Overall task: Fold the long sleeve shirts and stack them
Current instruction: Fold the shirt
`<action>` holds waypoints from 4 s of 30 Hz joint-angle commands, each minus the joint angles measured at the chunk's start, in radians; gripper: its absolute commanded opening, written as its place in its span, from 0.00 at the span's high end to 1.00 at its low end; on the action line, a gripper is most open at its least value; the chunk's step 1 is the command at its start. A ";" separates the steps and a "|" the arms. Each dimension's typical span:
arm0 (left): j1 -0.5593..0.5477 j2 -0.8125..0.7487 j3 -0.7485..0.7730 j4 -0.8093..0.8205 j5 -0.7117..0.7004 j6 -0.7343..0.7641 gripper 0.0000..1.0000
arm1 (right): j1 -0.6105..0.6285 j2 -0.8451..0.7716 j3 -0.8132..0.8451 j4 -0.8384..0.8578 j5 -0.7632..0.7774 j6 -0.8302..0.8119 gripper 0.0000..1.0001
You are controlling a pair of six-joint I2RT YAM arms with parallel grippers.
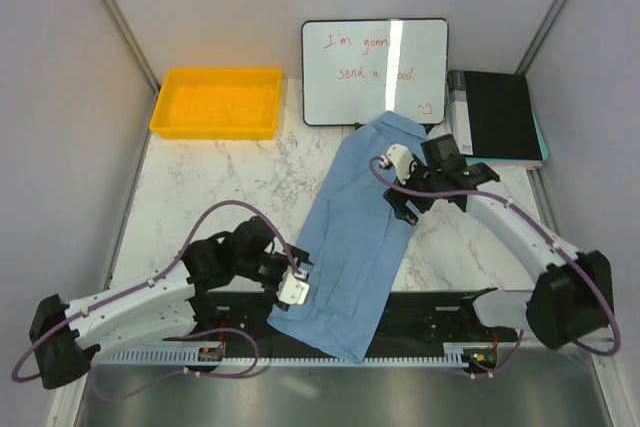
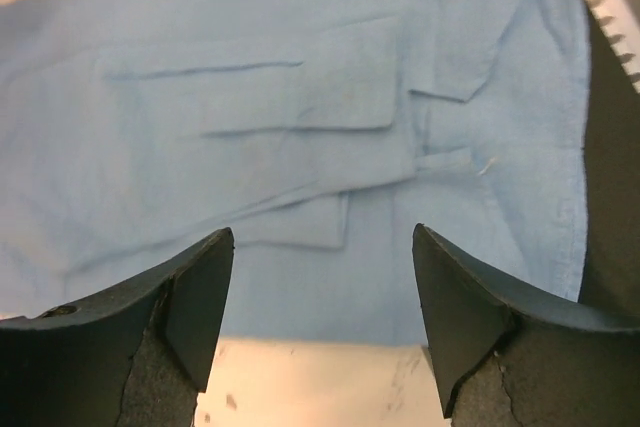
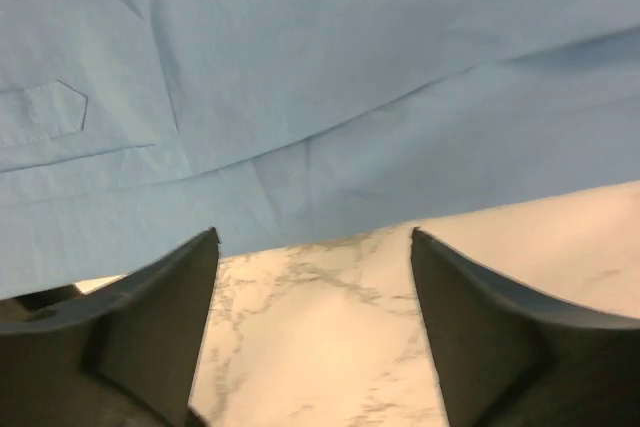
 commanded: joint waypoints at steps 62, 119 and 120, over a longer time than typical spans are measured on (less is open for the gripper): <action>0.396 0.235 -0.144 -0.506 0.414 1.431 0.49 | 1.364 -0.192 -0.563 0.507 0.201 -0.266 0.62; 0.502 1.045 0.738 0.172 0.492 0.772 0.98 | 0.215 -0.333 -0.391 0.373 0.068 -0.577 1.00; 0.508 1.051 0.738 0.187 0.475 0.769 0.98 | 0.202 -0.318 -0.388 0.381 0.062 -0.594 1.00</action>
